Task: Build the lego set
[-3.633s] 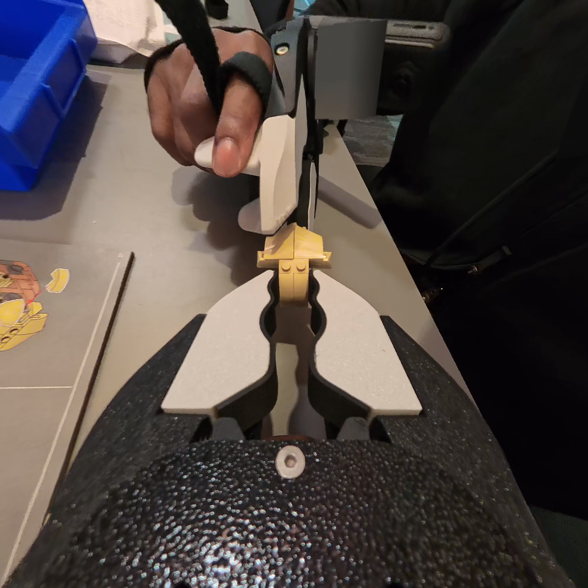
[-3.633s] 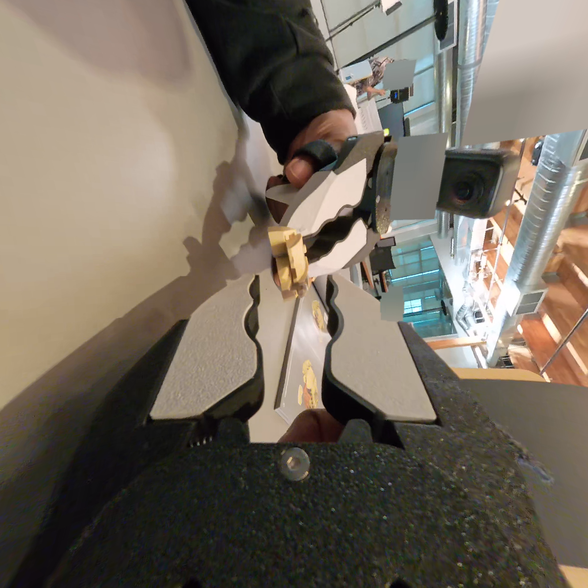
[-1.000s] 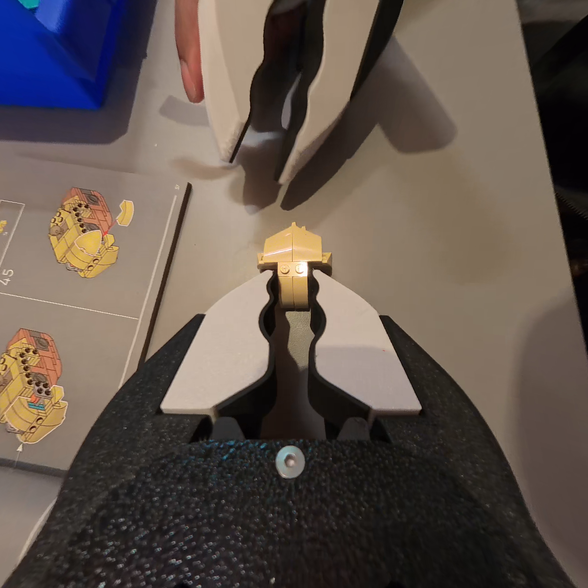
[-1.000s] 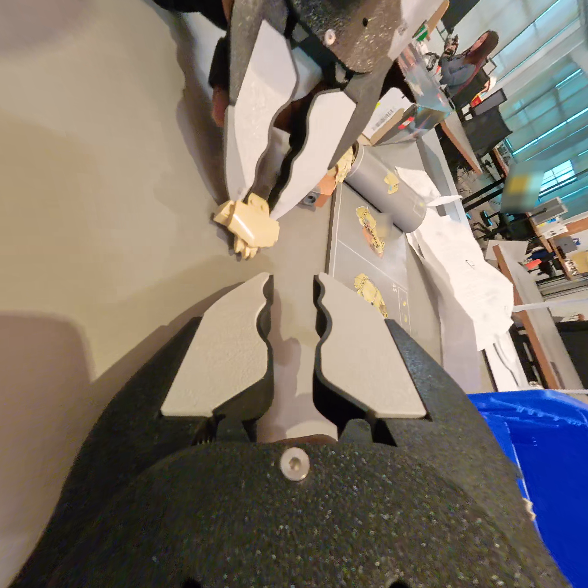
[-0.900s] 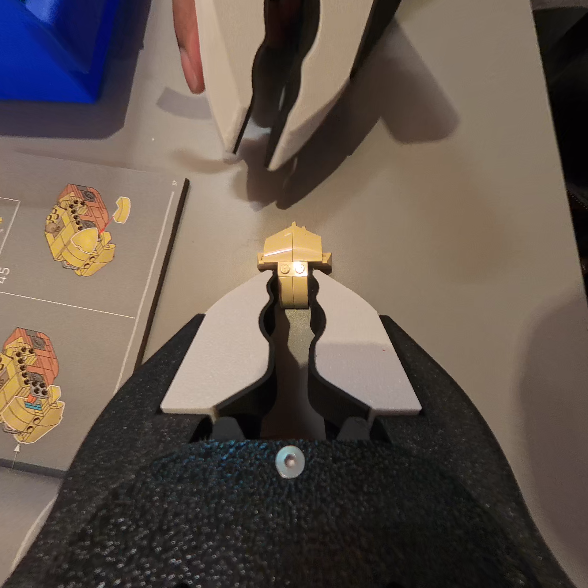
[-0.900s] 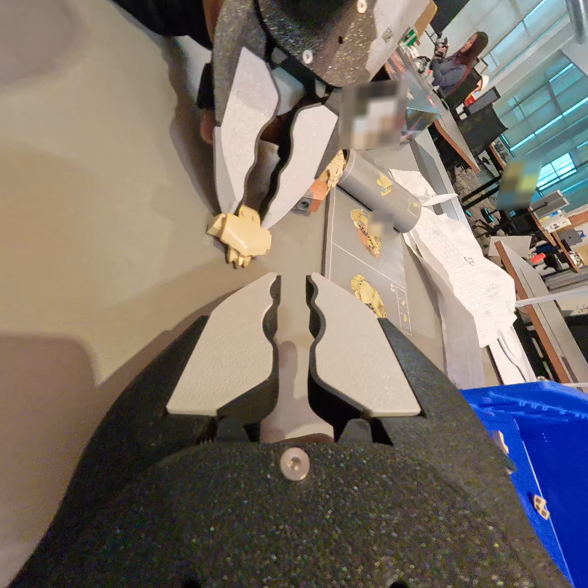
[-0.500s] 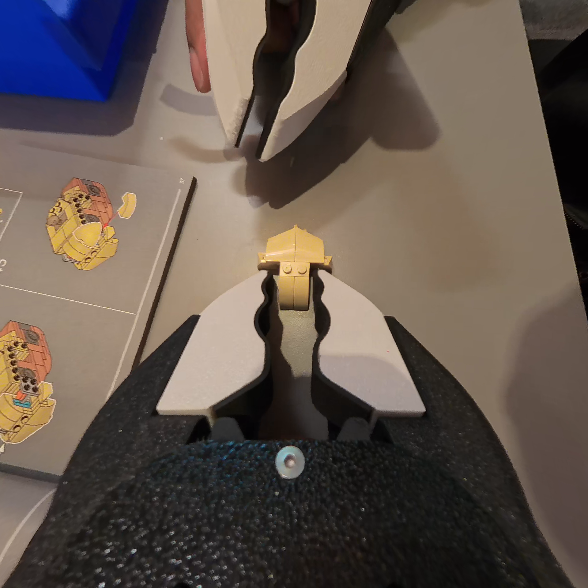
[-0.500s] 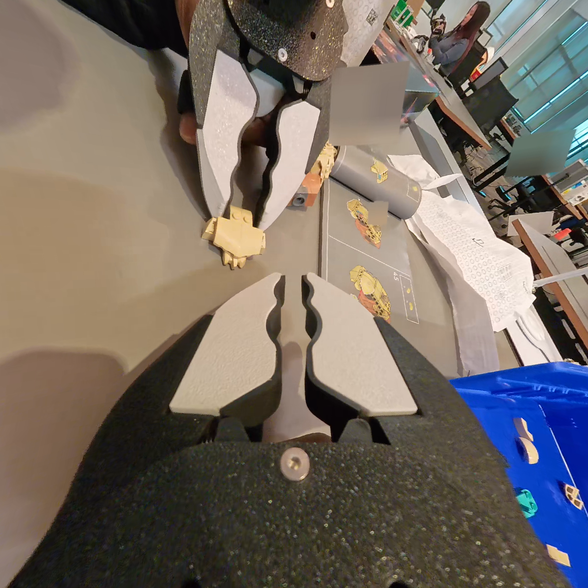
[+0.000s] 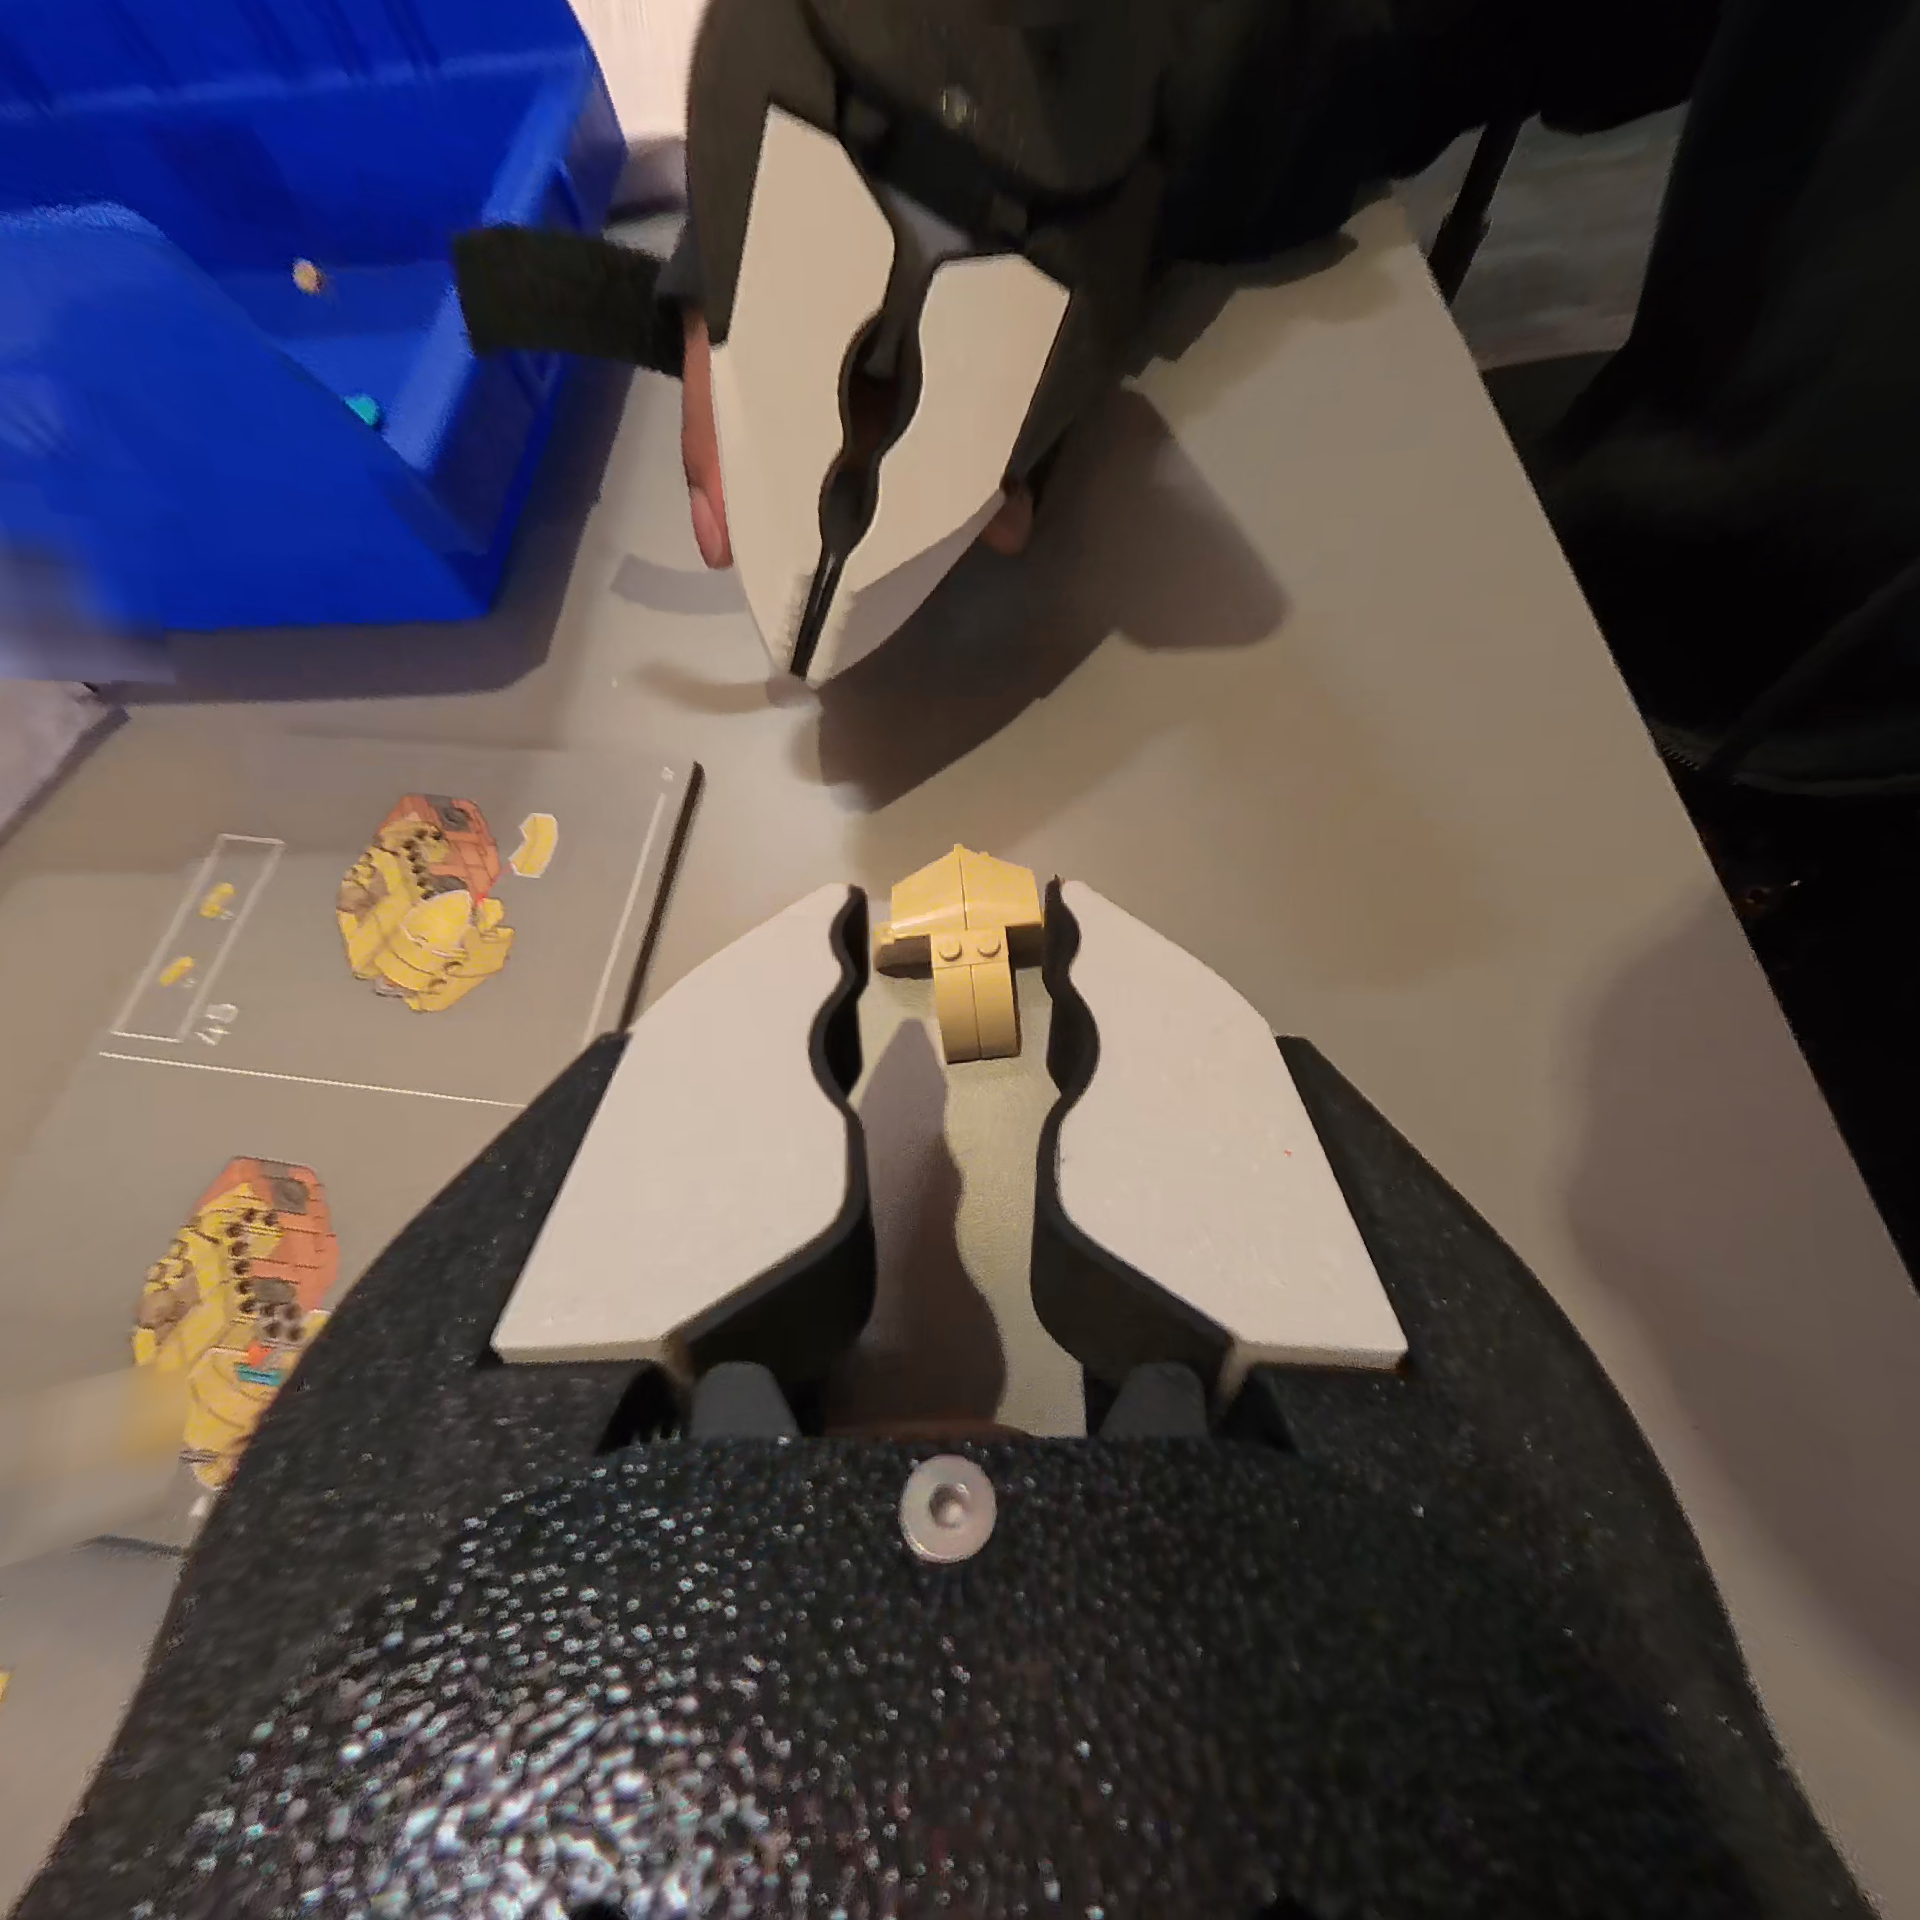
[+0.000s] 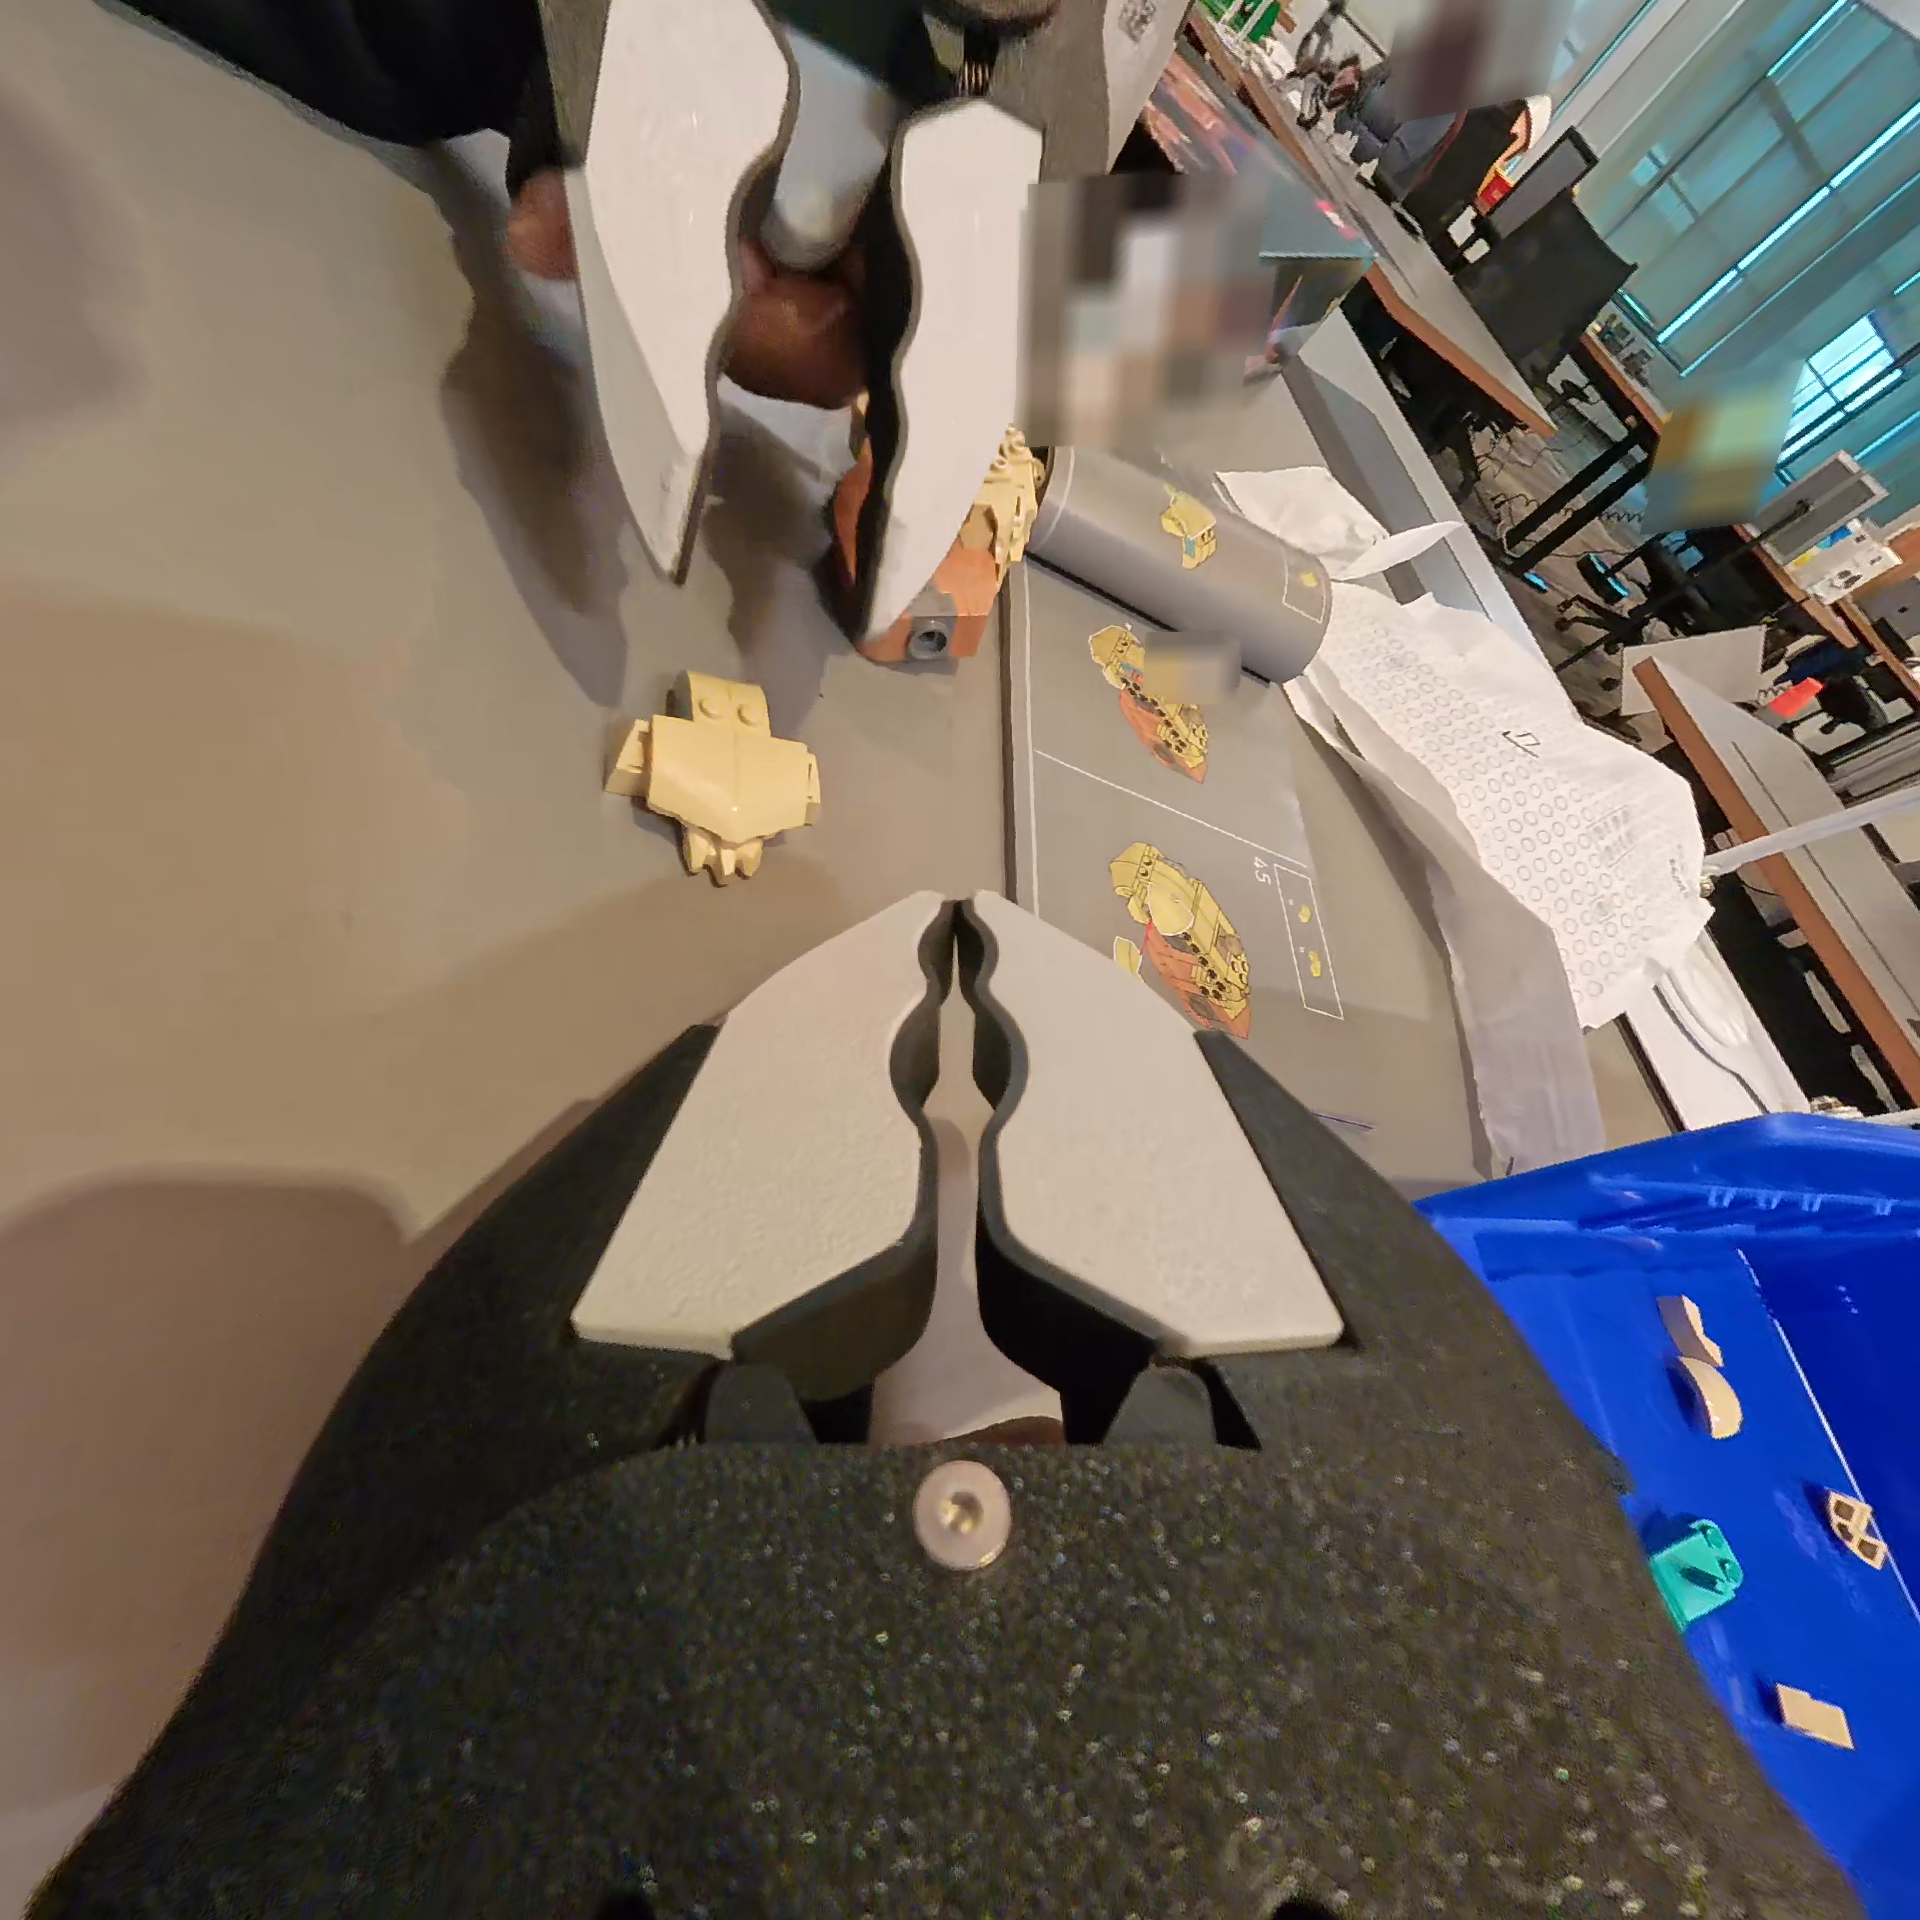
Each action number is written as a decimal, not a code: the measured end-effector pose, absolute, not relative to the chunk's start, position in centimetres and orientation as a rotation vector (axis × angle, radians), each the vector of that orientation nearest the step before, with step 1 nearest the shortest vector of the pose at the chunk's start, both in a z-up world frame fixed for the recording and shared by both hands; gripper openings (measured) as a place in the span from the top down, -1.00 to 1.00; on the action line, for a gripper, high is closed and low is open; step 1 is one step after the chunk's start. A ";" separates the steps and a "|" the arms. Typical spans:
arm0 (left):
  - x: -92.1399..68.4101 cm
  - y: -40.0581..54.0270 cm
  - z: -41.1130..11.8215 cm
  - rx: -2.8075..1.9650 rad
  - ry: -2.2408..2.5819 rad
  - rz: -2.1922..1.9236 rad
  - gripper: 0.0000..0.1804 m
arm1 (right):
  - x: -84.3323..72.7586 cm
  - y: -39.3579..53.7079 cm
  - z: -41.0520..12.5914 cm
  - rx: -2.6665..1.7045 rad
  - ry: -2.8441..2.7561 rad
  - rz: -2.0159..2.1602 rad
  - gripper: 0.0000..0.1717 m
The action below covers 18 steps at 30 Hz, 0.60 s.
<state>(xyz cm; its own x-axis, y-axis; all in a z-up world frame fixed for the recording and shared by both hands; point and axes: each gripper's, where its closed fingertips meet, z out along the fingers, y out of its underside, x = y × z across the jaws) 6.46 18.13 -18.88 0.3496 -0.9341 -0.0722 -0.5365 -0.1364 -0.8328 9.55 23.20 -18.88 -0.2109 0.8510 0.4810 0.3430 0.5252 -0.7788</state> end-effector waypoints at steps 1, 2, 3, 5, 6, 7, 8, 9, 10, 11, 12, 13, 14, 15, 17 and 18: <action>6.3 18.1 -18.3 -1.767 1.291 -0.622 0.65 | 9.5 23.3 -18.9 -1.007 -1.779 0.645 1.00; 6.0 18.2 -17.6 -1.736 1.283 -0.627 0.65 | 9.5 23.5 -18.8 -1.016 -1.772 0.641 1.00; 5.6 18.1 -17.0 -1.703 1.281 -0.627 0.65 | 9.5 23.6 -18.8 -1.025 -1.763 0.637 1.00; 4.1 18.4 -15.7 -1.636 1.275 -0.600 0.65 | 9.5 23.8 -18.8 -1.040 -1.757 0.638 1.00; 3.2 18.7 -15.0 -1.612 1.244 -0.589 0.66 | 9.4 23.8 -18.7 -1.044 -1.754 0.643 1.00; 2.2 19.0 -14.2 -1.592 1.203 -0.589 0.67 | 9.4 23.9 -18.7 -1.046 -1.750 0.648 1.00; 1.2 19.4 -13.3 -1.571 1.152 -0.593 0.68 | 9.4 23.9 -18.7 -1.050 -1.751 0.655 1.00; 0.2 19.8 -12.5 -1.550 1.097 -0.591 0.69 | 9.4 23.9 -18.7 -1.056 -1.753 0.659 1.00; -0.8 20.3 -11.7 -1.528 1.046 -0.584 0.69 | 9.4 23.9 -18.7 -1.058 -1.752 0.661 1.00; -1.8 20.7 -10.9 -1.505 0.995 -0.570 0.70 | 9.4 23.9 -18.7 -1.057 -1.755 0.666 1.00; -2.8 21.2 -10.1 -1.480 0.939 -0.553 0.71 | 9.4 23.9 -18.7 -1.059 -1.760 0.671 1.00; -3.7 21.6 -9.3 -1.455 0.880 -0.535 0.72 | 9.4 23.9 -18.7 -1.063 -1.764 0.676 1.00; -4.6 22.0 -8.7 -1.433 0.821 -0.517 0.72 | 9.4 23.9 -18.8 -1.067 -1.771 0.683 1.00; -5.4 22.4 -8.1 -1.414 0.768 -0.503 0.73 | 9.4 23.8 -18.9 -1.071 -1.783 0.693 1.00; -6.6 22.8 -7.4 -1.382 0.688 -0.484 0.74 | 9.4 23.8 -18.9 -1.081 -1.791 0.707 1.00; -7.1 23.0 -7.2 -1.369 0.658 -0.473 0.75 | 9.4 23.7 -19.0 -1.083 -1.797 0.711 1.00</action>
<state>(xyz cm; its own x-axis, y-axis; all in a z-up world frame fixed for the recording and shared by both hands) -7.07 23.00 -7.16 0.7354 -0.6604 -0.1521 -0.0653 0.1543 -0.9859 9.37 23.74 -18.99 -0.2181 0.8915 0.3971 0.3785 0.4523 -0.8076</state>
